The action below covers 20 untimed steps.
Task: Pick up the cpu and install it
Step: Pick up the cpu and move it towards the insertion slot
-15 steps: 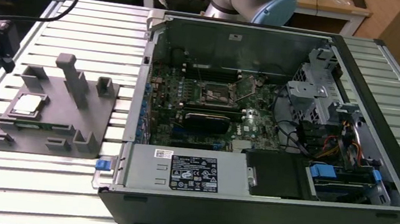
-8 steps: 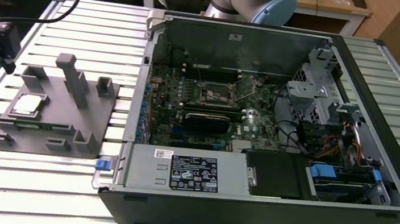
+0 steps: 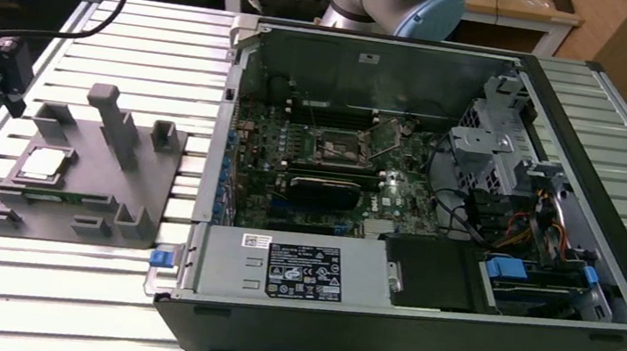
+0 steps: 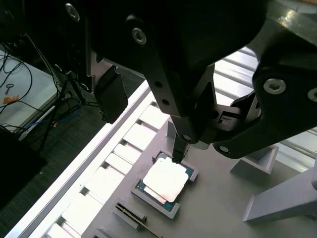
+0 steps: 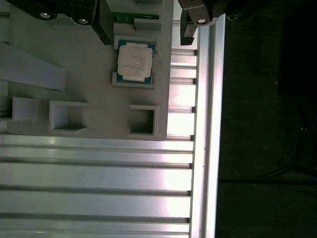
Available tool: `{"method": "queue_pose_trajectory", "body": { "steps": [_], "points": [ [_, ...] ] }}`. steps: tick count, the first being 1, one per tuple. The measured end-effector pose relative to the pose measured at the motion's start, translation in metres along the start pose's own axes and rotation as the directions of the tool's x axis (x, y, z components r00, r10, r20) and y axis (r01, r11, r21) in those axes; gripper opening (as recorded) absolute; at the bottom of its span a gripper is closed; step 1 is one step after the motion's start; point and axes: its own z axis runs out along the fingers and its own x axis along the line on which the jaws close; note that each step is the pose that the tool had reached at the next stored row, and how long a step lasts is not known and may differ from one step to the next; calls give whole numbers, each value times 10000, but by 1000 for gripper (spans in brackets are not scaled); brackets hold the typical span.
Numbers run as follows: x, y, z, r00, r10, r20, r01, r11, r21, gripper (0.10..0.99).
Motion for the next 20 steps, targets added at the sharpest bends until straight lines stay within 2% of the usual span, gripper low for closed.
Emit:
{"method": "queue_pose_trajectory", "body": {
  "steps": [7, 11, 16, 20],
  "points": [
    [-1, -1, 35, 10000, -1, 1, 1, 10000, -1, 647],
    [-5, -5, 120, 10000, -4, 3, 4, 10000, 0, 647],
    [-61, -9, 200, 10000, -3, 4, 3, 10000, -1, 647],
    [-73, -11, 264, 10000, -2, 4, 2, 10000, -1, 647]
  ]
}}
